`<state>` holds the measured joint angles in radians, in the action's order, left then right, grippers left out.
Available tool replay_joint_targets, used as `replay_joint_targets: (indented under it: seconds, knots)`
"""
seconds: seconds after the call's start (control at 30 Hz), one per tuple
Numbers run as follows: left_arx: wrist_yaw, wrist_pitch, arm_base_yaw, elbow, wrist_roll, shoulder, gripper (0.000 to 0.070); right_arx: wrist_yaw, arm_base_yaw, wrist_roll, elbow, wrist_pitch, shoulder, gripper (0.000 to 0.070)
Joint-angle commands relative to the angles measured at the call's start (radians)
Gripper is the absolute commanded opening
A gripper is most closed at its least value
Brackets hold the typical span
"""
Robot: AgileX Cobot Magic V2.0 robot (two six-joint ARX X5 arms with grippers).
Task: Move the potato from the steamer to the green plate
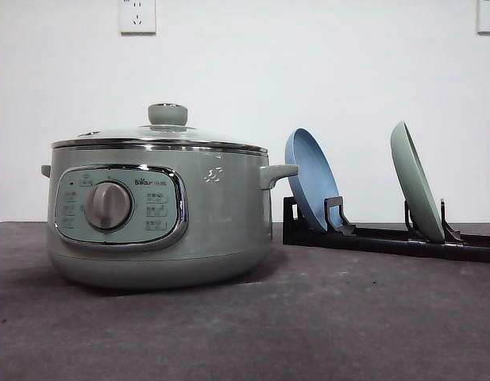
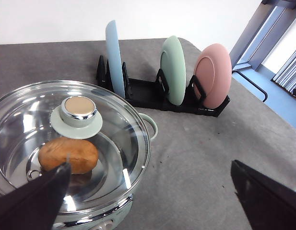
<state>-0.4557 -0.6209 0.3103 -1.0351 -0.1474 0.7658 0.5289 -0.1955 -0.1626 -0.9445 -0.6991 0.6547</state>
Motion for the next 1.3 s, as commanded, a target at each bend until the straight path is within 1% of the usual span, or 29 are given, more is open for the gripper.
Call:
replay_joint_targets:
  seconds: [0.0,0.17,0.37,0.43,0.63,0.77,0.9,1.0,1.2,1.27]
  knots:
    - [-0.010,0.008,0.004,-0.023,0.001,0.005,0.0700,0.002,-0.003,-0.035,-0.023,0.010,0.032,0.0695]
    - [-0.010,0.008,0.004,-0.023,0.005,0.005,0.0700,-0.011,-0.003,-0.049,-0.067,0.010,0.158,0.0695]
    - [-0.010,0.008,0.004,-0.023,0.009,0.005,0.0700,-0.119,-0.002,-0.063,-0.199,0.011,0.368,0.0695]
    - [-0.010,0.008,0.004,-0.023,0.010,0.005,0.0700,-0.139,0.005,-0.062,-0.255,0.013,0.446,0.0695]
    - [-0.010,0.008,0.004,-0.023,0.010,0.005,0.0700,-0.142,0.039,-0.069,-0.410,0.050,0.658,0.0695]
    - [-0.010,0.008,0.004,-0.023,0.016,0.005,0.0700,-0.153,0.072,-0.101,-0.485,0.093,0.777,0.0695]
    - [-0.010,0.008,0.004,-0.023,0.016,0.005,0.0700,-0.164,0.103,-0.158,-0.504,0.167,0.855,0.0695]
    - [-0.010,0.008,0.004,-0.023,0.016,0.006,0.0700,-0.163,0.125,-0.184,-0.504,0.211,0.901,0.0695]
    - [-0.010,0.008,0.004,-0.023,0.017,0.006,0.0700,-0.164,0.156,-0.197,-0.503,0.285,0.968,0.0691]
    - [-0.010,0.008,0.004,-0.023,0.017,0.006,0.0700,-0.164,0.161,-0.198,-0.503,0.306,0.983,0.0657]
